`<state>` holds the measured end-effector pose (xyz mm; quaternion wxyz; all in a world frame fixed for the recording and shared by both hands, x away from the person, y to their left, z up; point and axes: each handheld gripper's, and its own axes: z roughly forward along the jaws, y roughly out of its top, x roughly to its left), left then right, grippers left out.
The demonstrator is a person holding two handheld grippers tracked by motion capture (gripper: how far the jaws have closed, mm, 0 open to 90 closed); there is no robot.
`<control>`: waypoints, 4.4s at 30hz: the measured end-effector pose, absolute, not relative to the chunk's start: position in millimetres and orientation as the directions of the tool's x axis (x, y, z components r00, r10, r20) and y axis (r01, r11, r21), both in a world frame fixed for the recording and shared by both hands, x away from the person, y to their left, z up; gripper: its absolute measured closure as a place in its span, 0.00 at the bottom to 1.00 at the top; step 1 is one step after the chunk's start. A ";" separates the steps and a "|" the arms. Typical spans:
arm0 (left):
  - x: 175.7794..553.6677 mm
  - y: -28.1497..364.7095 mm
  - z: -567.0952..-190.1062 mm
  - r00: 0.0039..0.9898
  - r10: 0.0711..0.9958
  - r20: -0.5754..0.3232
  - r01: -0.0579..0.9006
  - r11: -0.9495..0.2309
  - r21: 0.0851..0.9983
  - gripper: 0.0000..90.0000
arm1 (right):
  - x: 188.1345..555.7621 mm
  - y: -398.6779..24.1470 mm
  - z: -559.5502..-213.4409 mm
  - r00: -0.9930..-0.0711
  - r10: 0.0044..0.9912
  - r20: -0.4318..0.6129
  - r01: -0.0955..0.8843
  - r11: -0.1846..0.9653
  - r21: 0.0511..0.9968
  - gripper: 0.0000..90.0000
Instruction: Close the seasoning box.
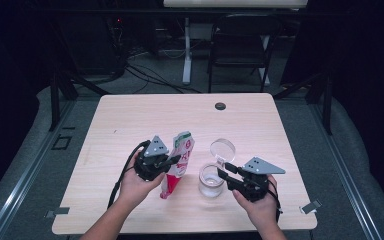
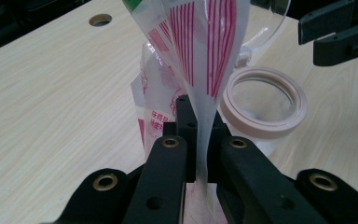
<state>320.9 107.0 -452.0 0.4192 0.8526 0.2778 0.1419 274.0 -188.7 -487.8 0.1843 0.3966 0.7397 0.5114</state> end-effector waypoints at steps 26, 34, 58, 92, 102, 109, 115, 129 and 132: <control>289.9 148.1 -497.9 0.834 0.539 -0.120 0.395 -0.430 0.812 1.00 | 279.7 -136.5 -477.9 -0.772 0.630 0.079 0.343 0.309 0.887 0.73; 286.7 145.1 -502.6 0.841 0.525 -0.133 0.398 -0.433 0.809 1.00 | 283.7 -121.8 -483.8 -0.797 0.597 0.092 0.340 0.318 0.885 0.79; 285.8 138.6 -506.5 0.844 0.516 -0.147 0.403 -0.428 0.809 1.00 | 296.2 -101.2 -494.3 -0.824 0.561 0.074 0.354 0.409 0.841 0.85; 280.4 138.7 -507.9 0.818 0.559 -0.134 0.390 -0.369 0.844 0.74 | 292.4 -94.8 -493.2 -0.831 0.551 0.079 0.351 0.408 0.843 1.00; 273.6 147.0 -525.9 0.774 0.623 -0.116 0.431 -0.383 0.817 0.54 | 287.7 -91.6 -488.4 -0.831 0.551 0.082 0.344 0.391 0.853 1.00; 273.8 142.7 -540.9 0.756 0.645 -0.113 0.442 -0.376 0.814 0.36 | 288.4 -90.3 -488.0 -0.835 0.544 0.084 0.341 0.391 0.855 1.00; 275.7 140.6 -551.2 0.721 0.687 -0.092 0.466 -0.381 0.798 0.29 | 289.0 -92.2 -488.9 -0.837 0.539 0.095 0.347 0.387 0.854 1.00; 284.4 134.3 -571.0 0.712 0.692 -0.119 0.529 -0.419 0.738 0.26 | 288.9 -95.5 -491.2 -0.838 0.534 0.114 0.355 0.375 0.856 1.00; 285.7 132.9 -573.7 0.714 0.689 -0.124 0.537 -0.425 0.729 0.26 | 288.4 -95.9 -491.8 -0.837 0.535 0.115 0.355 0.371 0.858 1.00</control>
